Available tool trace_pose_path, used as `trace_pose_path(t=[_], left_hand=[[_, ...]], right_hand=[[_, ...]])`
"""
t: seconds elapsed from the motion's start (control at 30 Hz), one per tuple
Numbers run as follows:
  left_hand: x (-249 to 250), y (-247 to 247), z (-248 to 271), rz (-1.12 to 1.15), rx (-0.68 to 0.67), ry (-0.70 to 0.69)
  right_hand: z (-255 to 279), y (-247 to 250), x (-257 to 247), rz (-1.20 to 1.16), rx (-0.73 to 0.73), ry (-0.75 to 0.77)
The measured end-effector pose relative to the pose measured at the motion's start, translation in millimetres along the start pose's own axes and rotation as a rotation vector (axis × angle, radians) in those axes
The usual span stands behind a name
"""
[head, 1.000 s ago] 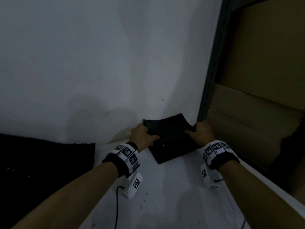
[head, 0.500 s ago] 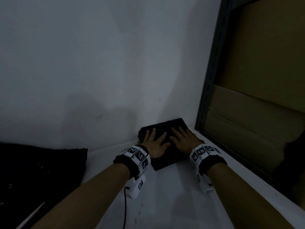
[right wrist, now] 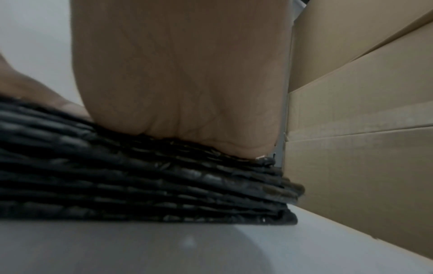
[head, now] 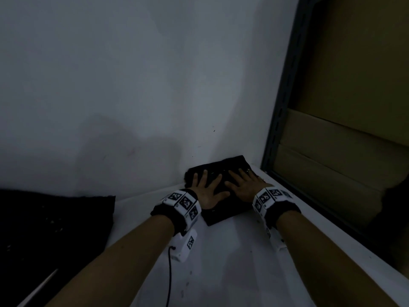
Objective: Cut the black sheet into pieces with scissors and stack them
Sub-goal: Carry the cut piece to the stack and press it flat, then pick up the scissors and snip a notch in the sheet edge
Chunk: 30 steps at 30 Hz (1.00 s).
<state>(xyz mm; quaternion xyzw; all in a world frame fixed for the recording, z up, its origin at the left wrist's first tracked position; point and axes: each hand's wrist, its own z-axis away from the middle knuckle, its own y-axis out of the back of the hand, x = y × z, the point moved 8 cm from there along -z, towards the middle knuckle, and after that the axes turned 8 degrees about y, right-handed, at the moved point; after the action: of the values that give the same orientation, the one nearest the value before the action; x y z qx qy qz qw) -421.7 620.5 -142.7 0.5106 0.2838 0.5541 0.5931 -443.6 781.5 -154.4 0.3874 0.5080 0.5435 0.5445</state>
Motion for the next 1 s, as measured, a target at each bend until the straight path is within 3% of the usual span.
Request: trace_pose_path(t=[0.23,0.33,0.47,0.63,0.8,1.0], left_hand=[[-19.2,20.0,43.2,0.070,-0.069,0.051],[-34.7,34.2,78.9,0.020,-0.067,0.025],[-60.9,62.9,125.2,0.045,-0.039,0.024],[-94.4,86.5,182.7,0.165,-0.008,0.099],[-138.9,92.9,251.0,0.370,0.004,0.139],[-216.1,87.0,331.3,0.258,0.086,0.215]], right_hand=[[21.0,12.5,-14.4,0.082,0.010,-0.098],[29.2,21.0,-27.9,0.283,-0.001,-0.046],[53.5,57.8,-67.1,0.329,0.276,0.025],[89.4,74.9,-133.4,0.042,0.404,0.130],[137.6,75.8,-226.3,-0.069,0.346,0.352],[204.5,52.9,-352.1,-0.137,0.152,0.586]])
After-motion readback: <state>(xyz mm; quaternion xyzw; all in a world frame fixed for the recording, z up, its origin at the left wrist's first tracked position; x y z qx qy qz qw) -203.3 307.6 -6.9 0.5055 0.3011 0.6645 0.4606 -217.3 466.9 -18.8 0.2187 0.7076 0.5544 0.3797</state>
